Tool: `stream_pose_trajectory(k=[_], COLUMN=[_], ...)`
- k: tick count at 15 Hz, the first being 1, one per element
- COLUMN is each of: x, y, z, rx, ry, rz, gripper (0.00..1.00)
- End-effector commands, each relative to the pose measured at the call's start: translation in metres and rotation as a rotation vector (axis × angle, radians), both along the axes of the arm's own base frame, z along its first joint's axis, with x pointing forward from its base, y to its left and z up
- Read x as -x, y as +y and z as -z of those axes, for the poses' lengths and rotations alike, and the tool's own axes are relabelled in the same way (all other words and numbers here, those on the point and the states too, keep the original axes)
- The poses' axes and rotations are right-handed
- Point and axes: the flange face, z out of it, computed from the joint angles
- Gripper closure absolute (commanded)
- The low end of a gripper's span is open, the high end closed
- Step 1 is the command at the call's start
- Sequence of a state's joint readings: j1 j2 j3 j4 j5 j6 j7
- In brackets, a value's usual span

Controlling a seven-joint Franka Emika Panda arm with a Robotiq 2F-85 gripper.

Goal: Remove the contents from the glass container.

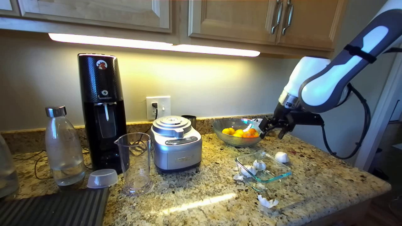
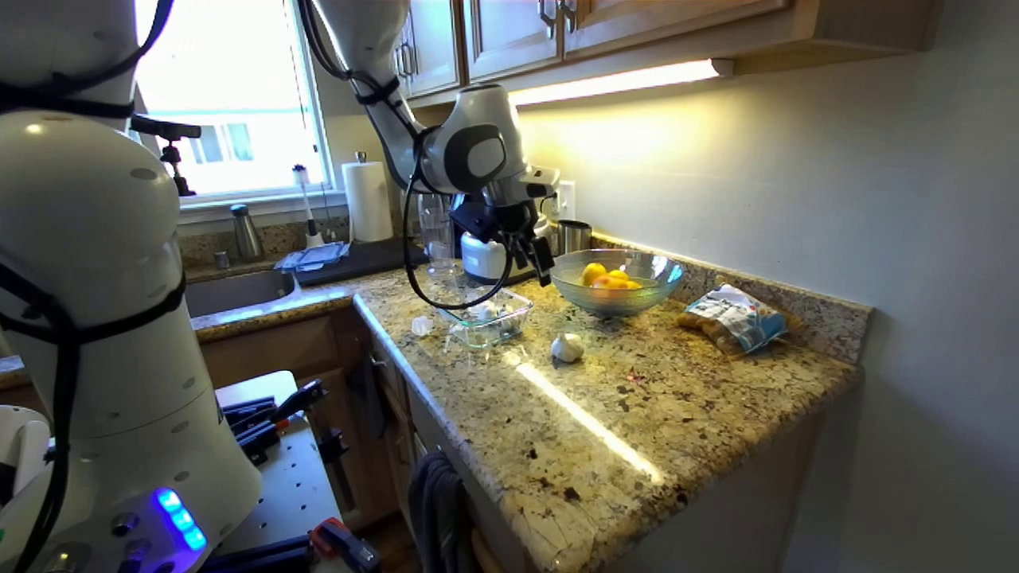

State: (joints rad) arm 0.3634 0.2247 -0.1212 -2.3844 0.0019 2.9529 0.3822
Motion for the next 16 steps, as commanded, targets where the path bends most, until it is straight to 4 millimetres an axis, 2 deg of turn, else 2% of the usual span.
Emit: stream_pose_trajectory(k=[1, 4, 6, 9, 16], x=[0.025, 0.031, 0.033, 0.031, 0.015], y=[0.039, 0.070, 0.079, 0.081, 0.078], z=[-0.014, -0.003, 0.007, 0.020, 0.066], rx=[0.001, 0.006, 0.028, 0.055, 0.097], ry=[0.066, 0.133, 0.157, 0.162, 0.197], rz=[-0.171, -0.285, -0.357, -0.446, -0.632], gripper=[0.00, 0.00, 0.00, 0.00, 0.00])
